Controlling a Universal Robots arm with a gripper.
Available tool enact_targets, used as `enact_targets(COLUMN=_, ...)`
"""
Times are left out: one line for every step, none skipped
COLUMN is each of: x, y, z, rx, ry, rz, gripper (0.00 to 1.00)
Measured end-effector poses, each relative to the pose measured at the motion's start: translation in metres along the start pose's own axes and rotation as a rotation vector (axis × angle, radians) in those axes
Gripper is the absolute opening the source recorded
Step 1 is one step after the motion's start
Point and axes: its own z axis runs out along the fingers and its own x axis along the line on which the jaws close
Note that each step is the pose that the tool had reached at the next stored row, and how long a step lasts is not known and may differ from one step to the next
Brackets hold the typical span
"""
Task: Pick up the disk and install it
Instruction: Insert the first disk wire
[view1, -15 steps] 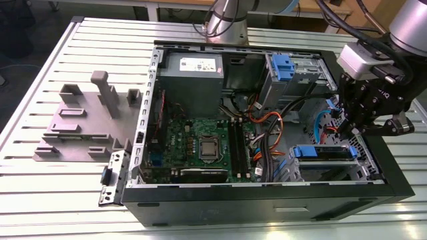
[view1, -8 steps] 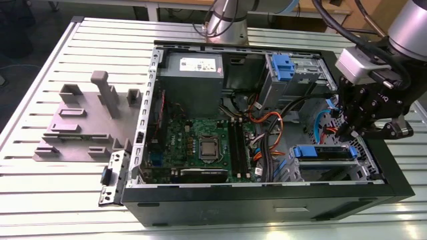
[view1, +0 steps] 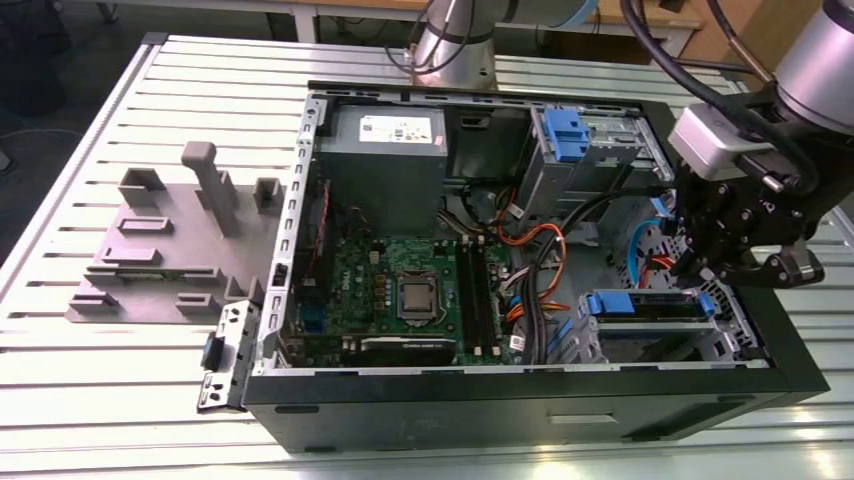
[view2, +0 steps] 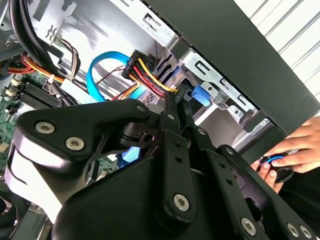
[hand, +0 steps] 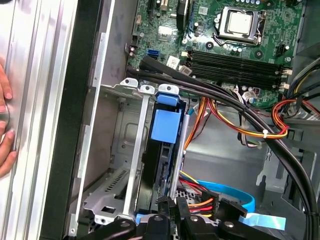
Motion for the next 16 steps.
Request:
enact_targets(x=0.0, y=0.0001, z=0.0003, rx=0.0001, ry=-0.0009, rz=0.003, gripper=0.18)
enact_targets(x=0.0, y=0.0001, z=0.0005, rx=-0.0001, ry=-0.0007, rz=0.009, gripper=0.18)
enact_targets(x=0.0, y=0.0002, z=0.0006, rx=-0.0005, ry=-0.0002, rz=0.016, gripper=0.18)
enact_targets(x=0.0, y=0.0003, z=0.0007, rx=-0.0009, ry=0.0, rz=0.024, gripper=0.18)
enact_targets(x=0.0, y=0.0003, z=0.0009, rx=-0.0013, ry=0.0002, rz=0.032, gripper=0.18)
enact_targets(x=0.0, y=0.0005, z=0.0009, rx=-0.0015, ry=0.0003, rz=0.038, gripper=0.18)
enact_targets(x=0.0, y=0.0012, z=0.001, rx=-0.0011, ry=-0.0003, rz=0.04, gripper=0.18)
enact_targets(x=0.0, y=0.0021, z=0.0011, rx=0.0001, ry=-0.0014, rz=0.04, gripper=0.18)
enact_targets(x=0.0001, y=0.0032, z=0.001, rx=0.0019, ry=-0.003, rz=0.04, gripper=0.18)
enact_targets(x=0.0004, y=0.0043, z=0.0011, rx=0.0037, ry=-0.0053, rz=0.04, gripper=0.18)
enact_targets(x=0.0009, y=0.0053, z=0.0012, rx=0.0053, ry=-0.0072, rz=0.041, gripper=0.18)
enact_targets(x=0.0016, y=0.0061, z=0.0014, rx=0.0065, ry=-0.0088, rz=0.041, gripper=0.18)
enact_targets(x=0.0024, y=0.0068, z=0.0015, rx=0.0074, ry=-0.0103, rz=0.041, gripper=0.18)
enact_targets(x=0.0032, y=0.0074, z=0.0017, rx=0.0082, ry=-0.0123, rz=0.041, gripper=0.18)
enact_targets(x=0.0041, y=0.0079, z=0.0019, rx=0.0091, ry=-0.0146, rz=0.041, gripper=0.18)
enact_targets(x=0.0049, y=0.0084, z=0.0021, rx=0.0099, ry=-0.0171, rz=0.041, gripper=0.18)
